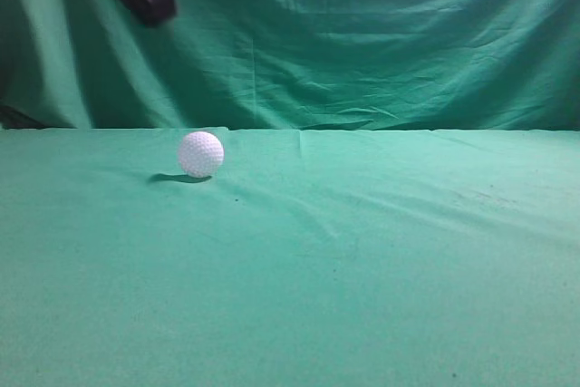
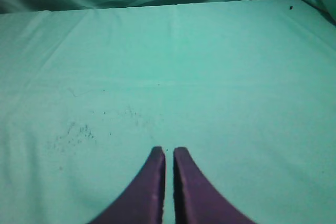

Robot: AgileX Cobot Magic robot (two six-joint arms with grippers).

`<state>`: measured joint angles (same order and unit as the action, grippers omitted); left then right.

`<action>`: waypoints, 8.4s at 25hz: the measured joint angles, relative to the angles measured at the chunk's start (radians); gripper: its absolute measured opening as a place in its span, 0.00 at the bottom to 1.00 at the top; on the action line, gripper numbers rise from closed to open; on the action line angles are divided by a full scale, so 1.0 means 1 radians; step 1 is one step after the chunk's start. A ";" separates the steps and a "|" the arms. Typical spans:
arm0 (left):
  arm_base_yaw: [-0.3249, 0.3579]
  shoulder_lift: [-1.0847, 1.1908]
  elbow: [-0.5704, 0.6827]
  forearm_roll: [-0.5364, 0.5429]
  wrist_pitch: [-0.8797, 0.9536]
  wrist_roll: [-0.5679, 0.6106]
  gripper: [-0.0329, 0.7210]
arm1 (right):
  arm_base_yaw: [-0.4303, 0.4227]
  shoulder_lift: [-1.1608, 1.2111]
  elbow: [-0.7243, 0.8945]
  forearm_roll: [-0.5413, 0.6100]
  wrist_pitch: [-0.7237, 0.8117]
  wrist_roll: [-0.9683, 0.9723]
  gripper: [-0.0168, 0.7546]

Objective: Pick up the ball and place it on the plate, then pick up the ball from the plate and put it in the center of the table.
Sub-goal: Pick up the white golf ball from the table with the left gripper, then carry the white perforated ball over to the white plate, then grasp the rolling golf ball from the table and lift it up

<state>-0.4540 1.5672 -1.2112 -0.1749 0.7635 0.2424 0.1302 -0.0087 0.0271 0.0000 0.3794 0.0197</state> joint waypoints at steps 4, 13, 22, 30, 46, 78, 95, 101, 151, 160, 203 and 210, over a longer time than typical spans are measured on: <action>-0.018 0.150 -0.126 0.002 0.002 -0.007 0.11 | 0.000 0.000 0.000 0.000 0.000 0.000 0.09; -0.018 0.348 -0.247 0.003 0.024 -0.124 0.80 | 0.000 0.000 0.000 0.000 0.000 0.000 0.09; -0.018 0.434 -0.253 0.044 0.013 -0.135 0.83 | 0.000 0.000 0.000 0.000 0.000 0.000 0.09; -0.018 0.477 -0.263 0.046 -0.013 -0.147 0.70 | 0.000 0.000 0.000 0.000 0.000 0.000 0.09; -0.018 0.444 -0.441 0.088 0.221 -0.173 0.44 | 0.000 0.000 0.000 0.000 0.000 0.000 0.09; 0.498 -0.023 0.047 0.432 0.169 -0.464 0.44 | 0.000 0.000 0.000 0.000 0.000 0.000 0.09; 0.501 0.232 0.021 0.479 0.010 -0.423 0.44 | 0.000 0.000 0.000 0.000 0.000 0.000 0.09; 0.501 0.239 -0.009 0.427 -0.009 -0.393 0.51 | 0.000 0.000 0.000 0.000 0.000 0.000 0.09; 0.215 -0.855 0.469 -0.035 -0.220 -0.020 0.04 | 0.000 0.000 0.002 0.092 -0.205 0.008 0.09; 0.215 -1.186 0.641 -0.022 -0.240 -0.020 0.04 | 0.000 0.000 -0.001 0.106 -0.434 0.011 0.09; 0.215 -1.242 0.795 0.061 -0.235 -0.020 0.04 | 0.585 1.152 -0.765 0.295 0.155 -0.545 0.09; 0.215 -1.242 0.795 0.061 -0.245 -0.020 0.04 | 0.683 1.433 -0.898 0.297 0.125 -0.554 0.20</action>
<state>-0.2388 0.3254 -0.4163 -0.1141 0.5190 0.2219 0.8133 1.4243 -0.8705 0.2973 0.5044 -0.5342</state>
